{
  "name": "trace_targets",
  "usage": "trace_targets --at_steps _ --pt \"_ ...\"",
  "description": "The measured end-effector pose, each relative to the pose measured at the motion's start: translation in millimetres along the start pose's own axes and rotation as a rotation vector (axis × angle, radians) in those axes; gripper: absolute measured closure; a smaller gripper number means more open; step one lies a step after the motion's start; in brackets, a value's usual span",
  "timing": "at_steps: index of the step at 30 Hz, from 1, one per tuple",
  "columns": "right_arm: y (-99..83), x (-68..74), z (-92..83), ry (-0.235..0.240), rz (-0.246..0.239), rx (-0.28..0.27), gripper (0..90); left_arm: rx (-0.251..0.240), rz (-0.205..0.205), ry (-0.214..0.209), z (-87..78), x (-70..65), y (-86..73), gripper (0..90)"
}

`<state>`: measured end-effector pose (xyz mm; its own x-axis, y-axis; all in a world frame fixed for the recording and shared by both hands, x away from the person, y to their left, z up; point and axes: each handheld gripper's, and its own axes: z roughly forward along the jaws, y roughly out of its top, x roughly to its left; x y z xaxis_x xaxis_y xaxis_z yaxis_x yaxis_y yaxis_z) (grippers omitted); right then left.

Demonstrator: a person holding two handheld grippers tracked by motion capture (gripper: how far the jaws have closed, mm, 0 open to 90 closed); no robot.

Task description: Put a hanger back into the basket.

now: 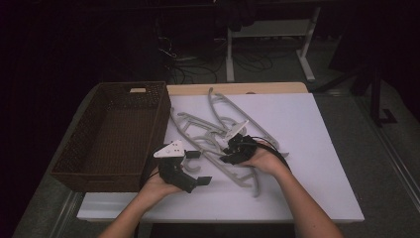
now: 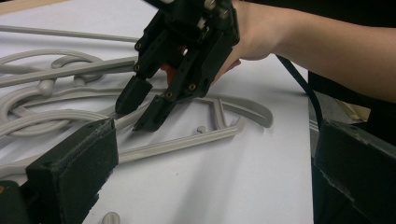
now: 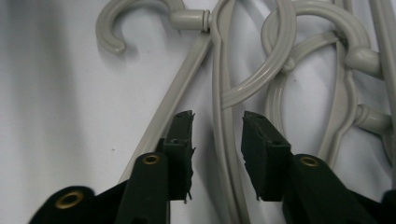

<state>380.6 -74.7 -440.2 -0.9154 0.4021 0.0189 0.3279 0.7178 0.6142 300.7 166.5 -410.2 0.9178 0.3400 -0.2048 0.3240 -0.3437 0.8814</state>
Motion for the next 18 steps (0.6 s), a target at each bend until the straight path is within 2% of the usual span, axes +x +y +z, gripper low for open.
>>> trace_targets --at_steps 6,10,16,18 --pt "4.3 0.7 6.3 -0.017 -0.032 0.034 68.9 0.004 -0.001 0.002 0.7 0.5 -0.7 0.0" --pt "5.9 1.8 8.5 -0.02 -0.053 0.051 78.8 0.006 -0.002 0.002 0.9 0.5 -0.9 0.0" --pt "4.3 0.4 3.1 0.007 -0.071 0.046 80.0 0.005 -0.003 0.003 0.5 1.4 -1.1 0.0" --pt "3.1 0.3 -1.8 -0.005 -0.086 0.043 80.2 0.004 -0.002 0.005 -0.2 1.7 -1.1 0.0"
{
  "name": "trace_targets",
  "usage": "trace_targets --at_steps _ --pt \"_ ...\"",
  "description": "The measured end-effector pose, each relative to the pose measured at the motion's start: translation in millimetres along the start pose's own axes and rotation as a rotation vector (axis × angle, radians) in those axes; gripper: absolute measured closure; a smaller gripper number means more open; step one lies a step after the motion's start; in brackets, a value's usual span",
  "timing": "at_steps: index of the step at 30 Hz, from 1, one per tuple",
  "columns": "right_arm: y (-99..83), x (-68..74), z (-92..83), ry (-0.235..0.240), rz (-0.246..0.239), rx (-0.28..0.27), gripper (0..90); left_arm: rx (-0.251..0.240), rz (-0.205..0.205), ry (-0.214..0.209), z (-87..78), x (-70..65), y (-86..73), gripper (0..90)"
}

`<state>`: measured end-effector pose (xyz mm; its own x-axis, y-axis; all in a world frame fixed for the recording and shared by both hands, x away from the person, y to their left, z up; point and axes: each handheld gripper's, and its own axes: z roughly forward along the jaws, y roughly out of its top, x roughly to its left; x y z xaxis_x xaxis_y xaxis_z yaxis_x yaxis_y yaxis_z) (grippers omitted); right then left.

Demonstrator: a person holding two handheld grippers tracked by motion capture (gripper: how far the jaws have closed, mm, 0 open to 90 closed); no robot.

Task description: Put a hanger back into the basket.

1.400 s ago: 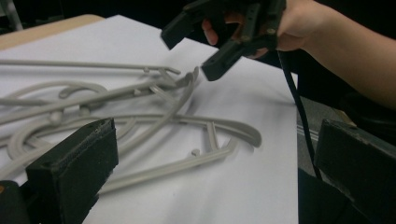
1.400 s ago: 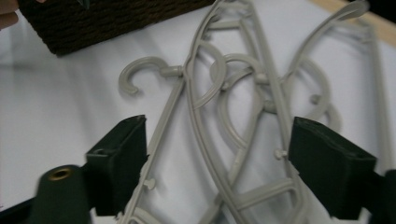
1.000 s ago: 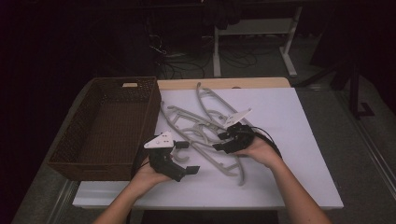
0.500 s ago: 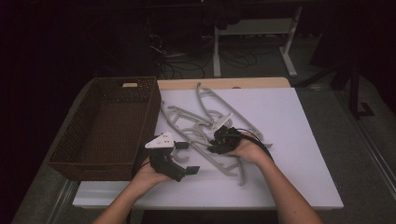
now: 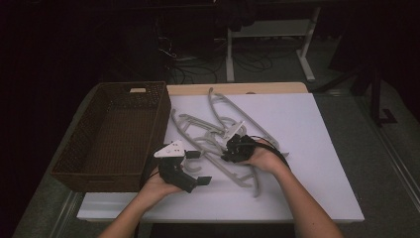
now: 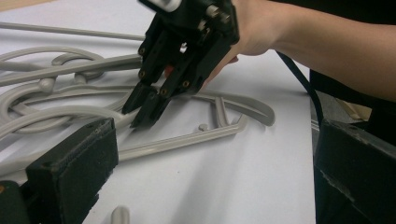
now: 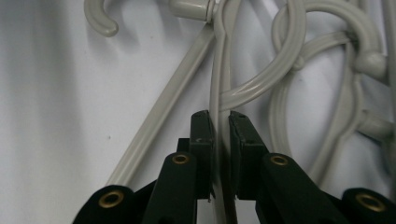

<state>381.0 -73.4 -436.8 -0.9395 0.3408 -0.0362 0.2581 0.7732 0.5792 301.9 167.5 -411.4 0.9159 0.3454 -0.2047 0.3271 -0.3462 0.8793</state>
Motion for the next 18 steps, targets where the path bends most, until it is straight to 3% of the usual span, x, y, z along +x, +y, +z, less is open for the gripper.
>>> trace_targets --at_steps 13,18 --pt "-35.3 3.8 -50.4 -0.024 -0.024 -0.055 80.5 -0.008 -0.005 0.01 -1.7 1.3 1.0 0.0" --pt "-50.5 12.7 -63.8 0.026 -0.062 -0.069 80.5 -0.01 -0.004 0.012 -2.2 1.1 1.6 0.0"
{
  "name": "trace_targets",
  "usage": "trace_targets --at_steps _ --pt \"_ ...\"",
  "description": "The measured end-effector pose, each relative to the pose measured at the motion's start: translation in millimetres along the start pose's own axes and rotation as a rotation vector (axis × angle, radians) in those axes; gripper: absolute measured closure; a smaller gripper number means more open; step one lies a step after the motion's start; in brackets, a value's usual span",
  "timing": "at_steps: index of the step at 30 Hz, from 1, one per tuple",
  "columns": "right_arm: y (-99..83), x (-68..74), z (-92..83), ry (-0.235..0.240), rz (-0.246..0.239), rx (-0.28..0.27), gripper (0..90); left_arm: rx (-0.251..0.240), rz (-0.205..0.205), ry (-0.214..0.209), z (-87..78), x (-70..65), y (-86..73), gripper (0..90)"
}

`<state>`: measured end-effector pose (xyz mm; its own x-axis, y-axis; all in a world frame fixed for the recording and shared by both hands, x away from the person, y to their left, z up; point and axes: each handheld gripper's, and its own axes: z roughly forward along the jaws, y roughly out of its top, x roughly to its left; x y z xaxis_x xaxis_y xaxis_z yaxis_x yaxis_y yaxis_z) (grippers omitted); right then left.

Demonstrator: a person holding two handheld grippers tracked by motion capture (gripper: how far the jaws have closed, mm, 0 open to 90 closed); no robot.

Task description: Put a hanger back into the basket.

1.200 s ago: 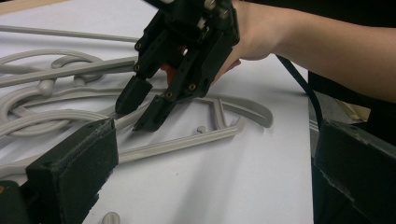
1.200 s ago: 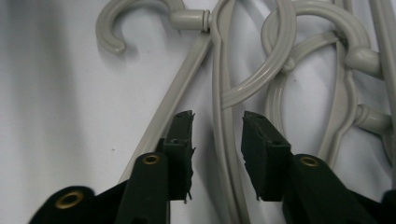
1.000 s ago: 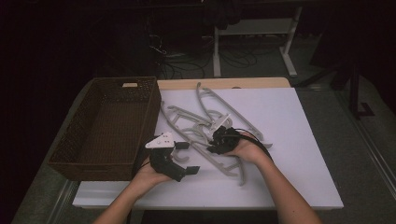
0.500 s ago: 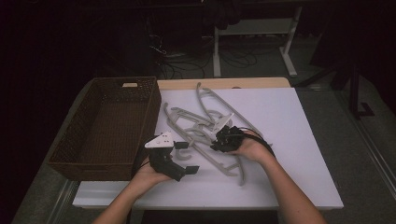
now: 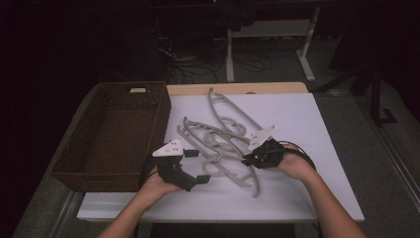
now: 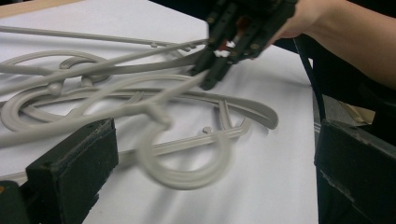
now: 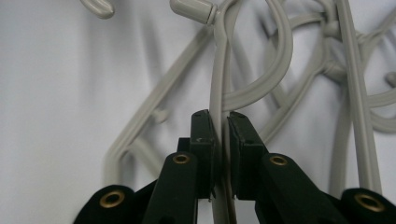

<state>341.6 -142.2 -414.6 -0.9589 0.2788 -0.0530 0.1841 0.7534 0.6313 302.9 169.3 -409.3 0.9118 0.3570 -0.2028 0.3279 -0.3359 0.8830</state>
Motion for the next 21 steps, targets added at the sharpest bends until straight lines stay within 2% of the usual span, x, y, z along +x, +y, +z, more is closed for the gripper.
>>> trace_targets --at_steps 2,6,10,11,12,15,18,21 --pt "-4.3 4.2 -3.1 0.035 -0.03 -0.001 80.4 0.003 -0.001 0.001 0.2 0.5 -0.2 0.0" --pt "-12.0 12.1 -4.4 0.115 -0.061 0.009 80.2 0.005 0.0 -0.001 0.4 0.2 -0.3 0.0" --pt "-15.5 13.3 2.2 0.131 -0.077 0.053 78.8 0.015 0.002 0.0 1.4 0.6 -1.3 0.0" --pt "-16.1 13.1 4.2 0.129 -0.079 0.06 75.4 0.017 0.002 -0.002 1.7 0.6 -1.6 0.0" --pt "-16.4 12.6 5.5 0.127 -0.073 0.067 66.7 0.019 0.002 -0.002 1.8 0.6 -1.8 0.0" --pt "-16.7 11.6 2.5 0.121 -0.045 0.039 59.3 0.02 0.0 -0.002 2.2 0.9 -2.1 0.0" --pt "-17.9 11.8 -11.0 0.091 0.01 -0.012 57.2 0.022 0.001 -0.002 2.1 1.2 -2.2 0.0" --pt "-21.7 13.0 -30.2 0.059 0.089 -0.068 61.4 0.021 0.001 -0.003 1.8 1.2 -2.1 0.0"
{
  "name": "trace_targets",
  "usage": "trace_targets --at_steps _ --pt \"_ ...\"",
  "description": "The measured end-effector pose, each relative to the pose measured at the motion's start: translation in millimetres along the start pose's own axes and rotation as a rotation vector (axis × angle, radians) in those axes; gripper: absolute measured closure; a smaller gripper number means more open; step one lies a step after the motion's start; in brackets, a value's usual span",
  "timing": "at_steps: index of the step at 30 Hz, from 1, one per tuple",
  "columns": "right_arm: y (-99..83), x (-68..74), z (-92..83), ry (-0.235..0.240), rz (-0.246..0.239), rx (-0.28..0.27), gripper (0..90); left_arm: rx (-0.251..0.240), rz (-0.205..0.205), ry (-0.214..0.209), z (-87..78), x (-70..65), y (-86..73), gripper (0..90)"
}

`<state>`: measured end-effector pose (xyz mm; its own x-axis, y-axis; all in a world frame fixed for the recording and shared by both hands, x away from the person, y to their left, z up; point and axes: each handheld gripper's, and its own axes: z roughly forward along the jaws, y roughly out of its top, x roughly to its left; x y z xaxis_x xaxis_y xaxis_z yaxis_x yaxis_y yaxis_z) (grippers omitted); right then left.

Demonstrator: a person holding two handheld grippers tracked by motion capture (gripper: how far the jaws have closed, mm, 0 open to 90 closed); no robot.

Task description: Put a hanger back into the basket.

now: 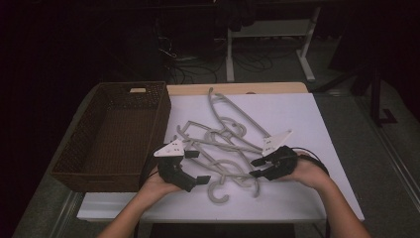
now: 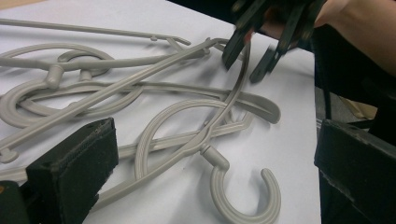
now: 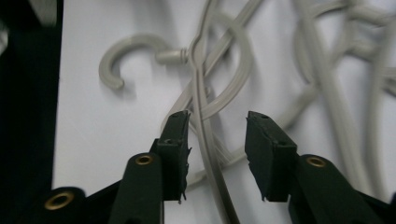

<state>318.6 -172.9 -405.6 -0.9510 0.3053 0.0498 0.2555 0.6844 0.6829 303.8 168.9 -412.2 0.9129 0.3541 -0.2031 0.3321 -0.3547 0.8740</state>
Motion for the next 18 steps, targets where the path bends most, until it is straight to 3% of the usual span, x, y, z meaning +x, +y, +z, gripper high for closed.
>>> trace_targets --at_steps 5,9,14,18 --pt "-16.1 8.7 -24.2 -0.095 0.113 -0.051 70.0 0.003 0.003 0.008 -0.9 0.9 -0.2 0.0" --pt "-31.4 16.1 -38.0 -0.123 0.184 -0.084 78.8 0.008 0.003 0.011 -0.3 1.3 -0.9 0.0" --pt "-46.9 27.2 -40.8 -0.143 0.242 -0.079 88.1 0.016 0.004 0.011 0.9 1.8 -1.8 0.0" --pt "-57.0 31.1 -33.7 -0.155 0.279 -0.057 88.8 0.021 0.005 0.013 1.3 2.4 -2.6 0.0"
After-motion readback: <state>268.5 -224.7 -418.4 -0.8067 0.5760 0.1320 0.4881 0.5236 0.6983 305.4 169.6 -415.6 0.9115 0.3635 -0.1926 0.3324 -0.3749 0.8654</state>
